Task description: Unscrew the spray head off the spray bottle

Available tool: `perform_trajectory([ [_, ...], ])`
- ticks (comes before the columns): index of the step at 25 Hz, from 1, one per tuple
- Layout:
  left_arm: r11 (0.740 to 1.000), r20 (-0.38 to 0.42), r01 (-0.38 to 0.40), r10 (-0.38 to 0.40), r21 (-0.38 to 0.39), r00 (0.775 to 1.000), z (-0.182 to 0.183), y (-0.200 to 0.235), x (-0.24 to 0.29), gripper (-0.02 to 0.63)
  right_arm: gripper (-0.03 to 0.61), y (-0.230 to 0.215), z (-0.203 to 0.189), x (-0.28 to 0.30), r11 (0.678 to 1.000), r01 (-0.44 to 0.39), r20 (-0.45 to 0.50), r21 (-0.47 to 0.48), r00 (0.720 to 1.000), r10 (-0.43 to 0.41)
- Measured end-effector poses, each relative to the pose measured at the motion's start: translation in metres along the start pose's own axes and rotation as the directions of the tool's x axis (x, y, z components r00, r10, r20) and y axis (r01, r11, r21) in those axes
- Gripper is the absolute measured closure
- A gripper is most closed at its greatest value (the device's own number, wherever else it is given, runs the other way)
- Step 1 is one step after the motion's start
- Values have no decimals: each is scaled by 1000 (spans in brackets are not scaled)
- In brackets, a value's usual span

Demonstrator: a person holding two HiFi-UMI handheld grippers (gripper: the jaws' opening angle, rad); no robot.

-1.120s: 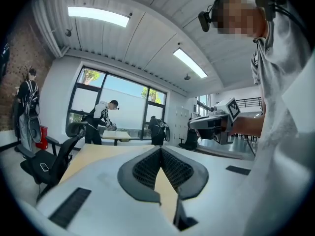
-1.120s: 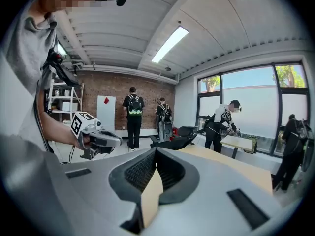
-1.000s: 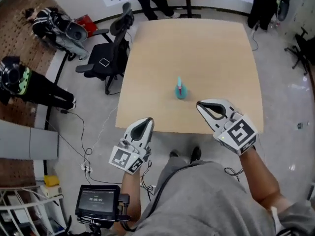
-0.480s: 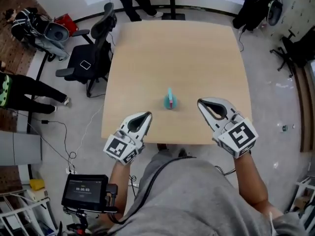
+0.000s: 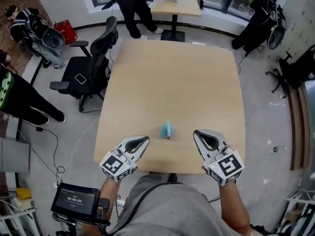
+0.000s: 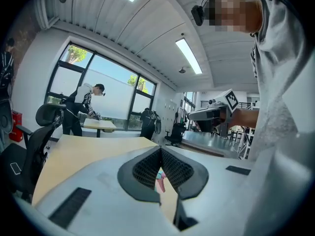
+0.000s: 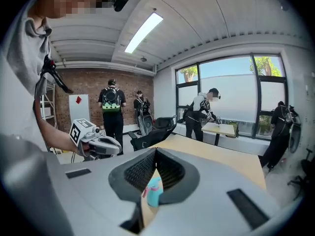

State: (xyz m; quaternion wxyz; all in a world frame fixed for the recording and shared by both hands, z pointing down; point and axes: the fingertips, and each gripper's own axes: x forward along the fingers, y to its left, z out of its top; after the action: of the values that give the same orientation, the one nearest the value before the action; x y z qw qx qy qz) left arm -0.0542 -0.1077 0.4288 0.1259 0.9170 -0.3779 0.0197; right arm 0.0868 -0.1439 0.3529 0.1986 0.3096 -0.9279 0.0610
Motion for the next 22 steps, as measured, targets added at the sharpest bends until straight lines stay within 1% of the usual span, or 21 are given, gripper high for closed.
perform_trajectory([
  [2, 1000, 2, -18, 18, -12, 1000, -1, 15, -7, 611, 574, 5, 3, 20, 1000, -16, -5, 1, 1000, 16],
  [3, 999, 1, -23, 23, -28, 1000, -1, 13, -9, 611, 574, 7, 4, 20, 1000, -24, -17, 7, 1000, 24],
  [5, 999, 1, -6, 6, -40, 1000, 5, 4, -3, 611, 574, 3, 7, 10, 1000, -15, -31, 13, 999, 15],
  [9, 1000, 5, 6, -6, -24, 1000, 12, 6, -1, 611, 574, -2, 9, 8, 1000, -2, -29, 8, 1000, 2],
  [11, 1000, 29, 0, 0, -14, 1000, 15, 12, 5, 611, 574, -11, 9, 7, 1000, 8, -24, 14, 1000, -7],
  [13, 1000, 70, -25, 25, 5, 997, 23, 23, 19, 611, 574, -28, 16, 15, 1000, -1, -16, -20, 1000, 0],
  [14, 1000, 72, -29, 29, 6, 997, 22, 25, 25, 611, 574, -32, 18, 18, 999, -8, -17, -46, 1000, 7],
  [15, 1000, 49, -21, 21, -2, 999, 14, 23, 25, 611, 573, -30, 14, 19, 999, -11, -23, -48, 1000, 10],
  [18, 999, -64, 30, -31, -32, 997, -23, 11, 19, 611, 574, -11, -9, 9, 1000, -5, -55, 24, 998, 6],
  [20, 997, -100, 65, -68, -31, 993, -39, 21, 32, 609, 574, -15, -11, 12, 1000, 9, -58, 25, 998, -7],
  [22, 995, -137, 94, -99, -46, 986, -63, 30, 48, 609, 574, -21, -15, 19, 1000, 16, -74, 21, 997, -14],
])
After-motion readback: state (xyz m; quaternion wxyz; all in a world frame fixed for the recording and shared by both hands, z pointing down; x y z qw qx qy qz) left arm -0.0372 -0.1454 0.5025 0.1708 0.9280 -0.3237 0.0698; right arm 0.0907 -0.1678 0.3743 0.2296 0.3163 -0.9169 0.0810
